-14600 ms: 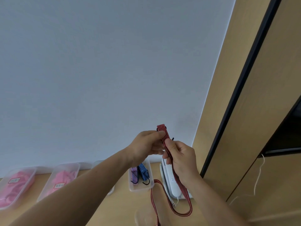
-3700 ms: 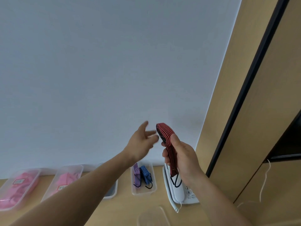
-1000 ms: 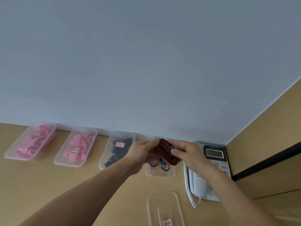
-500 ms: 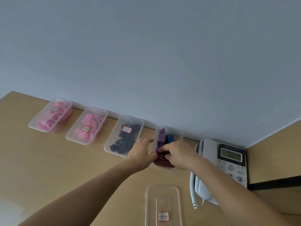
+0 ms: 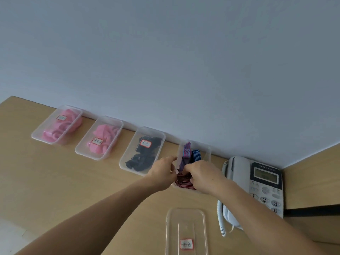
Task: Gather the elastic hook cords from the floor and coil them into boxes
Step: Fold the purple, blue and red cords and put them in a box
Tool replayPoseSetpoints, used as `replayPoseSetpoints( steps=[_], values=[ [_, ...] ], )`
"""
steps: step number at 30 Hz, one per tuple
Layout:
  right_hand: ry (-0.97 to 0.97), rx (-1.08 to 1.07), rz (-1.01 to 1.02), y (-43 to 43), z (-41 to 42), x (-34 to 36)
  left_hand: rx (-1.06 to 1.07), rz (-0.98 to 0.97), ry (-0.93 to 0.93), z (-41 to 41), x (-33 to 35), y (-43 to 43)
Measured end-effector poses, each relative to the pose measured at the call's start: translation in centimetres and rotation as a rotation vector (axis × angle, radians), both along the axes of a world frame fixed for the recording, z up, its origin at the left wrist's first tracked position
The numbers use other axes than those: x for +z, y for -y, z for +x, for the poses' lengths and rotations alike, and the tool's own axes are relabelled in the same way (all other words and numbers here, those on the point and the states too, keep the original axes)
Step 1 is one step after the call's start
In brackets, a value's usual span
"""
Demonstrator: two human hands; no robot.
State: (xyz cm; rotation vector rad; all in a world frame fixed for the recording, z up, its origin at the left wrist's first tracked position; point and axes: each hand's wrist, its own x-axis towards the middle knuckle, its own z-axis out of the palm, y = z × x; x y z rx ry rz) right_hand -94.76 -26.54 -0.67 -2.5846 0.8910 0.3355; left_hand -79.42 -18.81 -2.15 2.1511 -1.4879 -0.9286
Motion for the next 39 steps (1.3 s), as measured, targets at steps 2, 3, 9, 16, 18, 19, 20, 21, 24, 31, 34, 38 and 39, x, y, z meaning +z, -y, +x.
replayPoseSetpoints(
  steps=[2, 3, 9, 16, 18, 19, 20, 21, 24, 31, 34, 38, 39],
  values=[
    [0.0, 0.009, -0.041, -0.1, -0.1, -0.5, -0.005, -0.004, 0.006, -0.1, -0.2, 0.0],
    [0.014, -0.005, -0.018, 0.1, -0.3, -0.6, -0.008, -0.002, 0.005, -0.1, -0.4, 0.0],
    [0.117, -0.108, 0.215, 1.5, -0.7, 0.2, -0.079, -0.097, 0.127, -0.3, -1.3, -0.8],
    [0.075, -0.139, 0.105, 2.7, -1.3, 0.3, -0.225, -0.193, 0.352, -0.6, -1.5, -0.1],
    [0.028, -0.142, 0.112, 3.2, -1.3, 0.4, -0.221, -0.182, 0.334, -0.7, -1.7, 0.0],
    [0.015, -0.136, 0.107, 3.4, -1.3, 0.4, -0.223, -0.182, 0.325, -0.6, -1.7, 0.1],
    [0.012, -0.13, 0.105, 3.7, -1.2, 0.3, -0.224, -0.182, 0.315, -0.6, -1.7, 0.1],
    [0.018, -0.125, 0.103, 3.8, -1.1, 0.3, -0.221, -0.18, 0.303, -0.6, -1.6, 0.1],
    [0.065, -0.112, 0.082, 4.3, -0.8, 0.0, -0.228, -0.171, 0.31, -0.4, -1.2, 0.2],
    [0.263, -0.101, -0.101, 4.1, -0.9, -1.4, -0.27, -0.183, 0.384, -0.3, -0.8, 1.1],
    [0.327, -0.288, -0.197, 3.1, -1.8, -2.2, -0.363, -0.155, 0.442, -0.1, -1.0, 1.8],
    [0.315, -0.529, -0.144, 2.4, -3.0, -2.3, -0.459, -0.074, 0.494, -0.1, -1.7, 2.6],
    [0.323, -0.566, -0.095, 2.1, -3.4, -2.3, -0.455, -0.07, 0.501, -0.3, -1.9, 2.6]
  ],
)
